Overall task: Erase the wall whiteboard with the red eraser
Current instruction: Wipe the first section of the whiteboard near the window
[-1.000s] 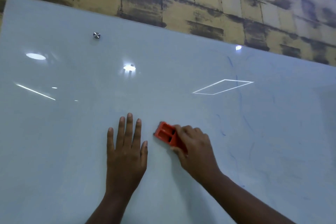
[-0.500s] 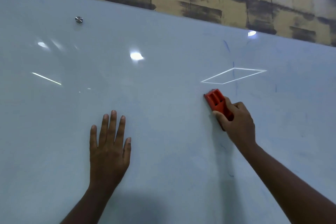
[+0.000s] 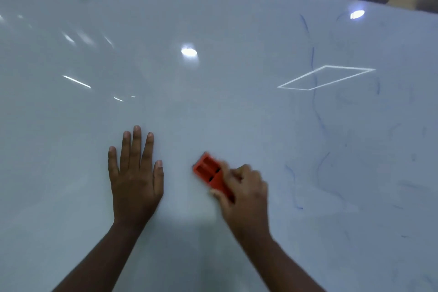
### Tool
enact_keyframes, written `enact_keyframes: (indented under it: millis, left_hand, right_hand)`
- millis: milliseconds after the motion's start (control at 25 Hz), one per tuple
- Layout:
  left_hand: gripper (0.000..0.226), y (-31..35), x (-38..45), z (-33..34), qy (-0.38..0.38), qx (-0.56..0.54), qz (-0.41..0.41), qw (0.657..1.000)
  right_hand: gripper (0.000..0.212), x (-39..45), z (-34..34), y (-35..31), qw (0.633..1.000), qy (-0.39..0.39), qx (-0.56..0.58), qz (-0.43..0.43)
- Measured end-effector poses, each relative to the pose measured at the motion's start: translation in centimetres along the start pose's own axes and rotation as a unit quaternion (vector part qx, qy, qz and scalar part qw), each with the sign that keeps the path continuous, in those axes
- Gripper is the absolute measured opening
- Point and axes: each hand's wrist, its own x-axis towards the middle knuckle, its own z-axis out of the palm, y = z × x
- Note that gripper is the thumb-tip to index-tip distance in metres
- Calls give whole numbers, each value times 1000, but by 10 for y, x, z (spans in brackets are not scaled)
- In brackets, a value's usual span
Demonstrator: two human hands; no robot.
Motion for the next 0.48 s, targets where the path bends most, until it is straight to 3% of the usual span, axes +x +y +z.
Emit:
enact_keyframes:
  millis: [120, 280, 360, 480]
  left_hand:
    - [63, -4, -6, -2, -22, -9, 6, 1000]
    - [63, -9, -32, -6, -38, -3, 13, 999]
    - [62, -10, -44, -5, -36, 2, 11, 999]
    - [60, -10, -54, -4, -29, 17, 16, 999]
  right_hand:
    - [62, -57, 15, -28, 992, -68, -35, -100]
    - [69, -57, 9, -23, 986, -85, -60, -131]
    - [66, -36, 0, -1, 993, -60, -50, -89]
    - [60, -7, -25, 45, 997, -8, -1, 83]
